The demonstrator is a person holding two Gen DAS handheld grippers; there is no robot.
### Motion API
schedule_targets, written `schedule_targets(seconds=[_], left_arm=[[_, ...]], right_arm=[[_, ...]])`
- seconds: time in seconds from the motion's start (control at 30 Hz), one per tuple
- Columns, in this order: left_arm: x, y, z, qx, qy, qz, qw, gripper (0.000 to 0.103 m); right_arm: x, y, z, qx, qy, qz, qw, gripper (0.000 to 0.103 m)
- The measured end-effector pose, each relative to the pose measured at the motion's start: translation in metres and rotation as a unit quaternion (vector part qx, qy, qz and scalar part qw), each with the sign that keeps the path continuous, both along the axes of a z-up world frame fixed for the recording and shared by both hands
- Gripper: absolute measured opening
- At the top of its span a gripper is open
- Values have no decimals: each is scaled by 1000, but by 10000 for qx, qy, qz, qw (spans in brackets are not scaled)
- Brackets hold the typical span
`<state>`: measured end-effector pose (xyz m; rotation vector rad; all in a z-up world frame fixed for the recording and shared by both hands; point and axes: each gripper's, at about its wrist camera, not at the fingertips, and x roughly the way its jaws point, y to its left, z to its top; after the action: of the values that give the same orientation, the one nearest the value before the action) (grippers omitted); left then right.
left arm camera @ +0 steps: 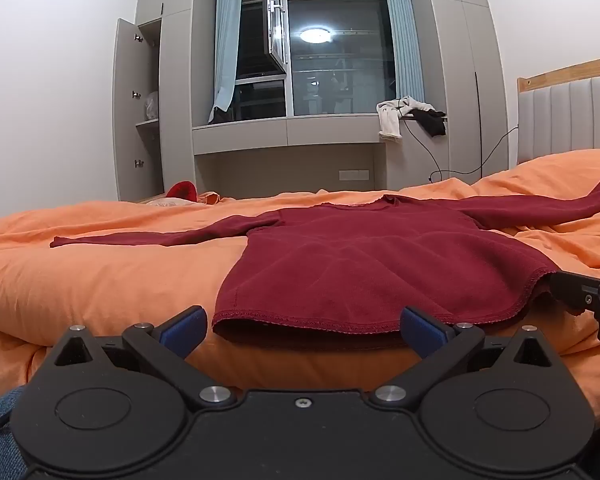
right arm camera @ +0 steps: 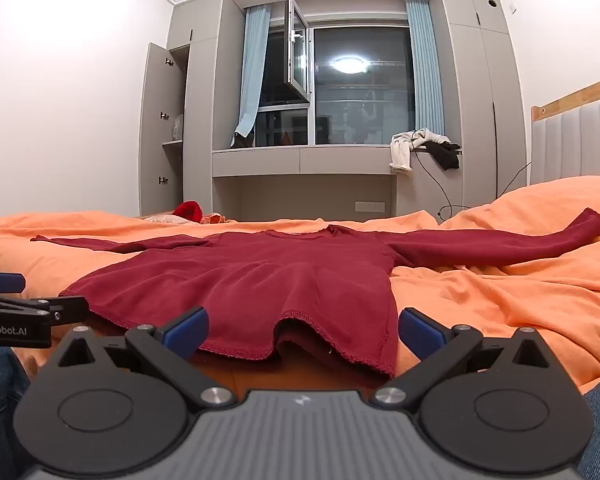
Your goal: Fold small clothes
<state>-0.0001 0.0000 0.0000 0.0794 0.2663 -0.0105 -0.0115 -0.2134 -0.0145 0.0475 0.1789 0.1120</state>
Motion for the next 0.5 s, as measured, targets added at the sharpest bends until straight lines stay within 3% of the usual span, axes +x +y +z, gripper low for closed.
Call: schedule_targets(seconds=[0.5], left_arm=[[0, 0, 0, -6, 2, 0, 10000, 103]], right_arm=[[-1, 2, 0, -20, 12, 2, 10000, 103]])
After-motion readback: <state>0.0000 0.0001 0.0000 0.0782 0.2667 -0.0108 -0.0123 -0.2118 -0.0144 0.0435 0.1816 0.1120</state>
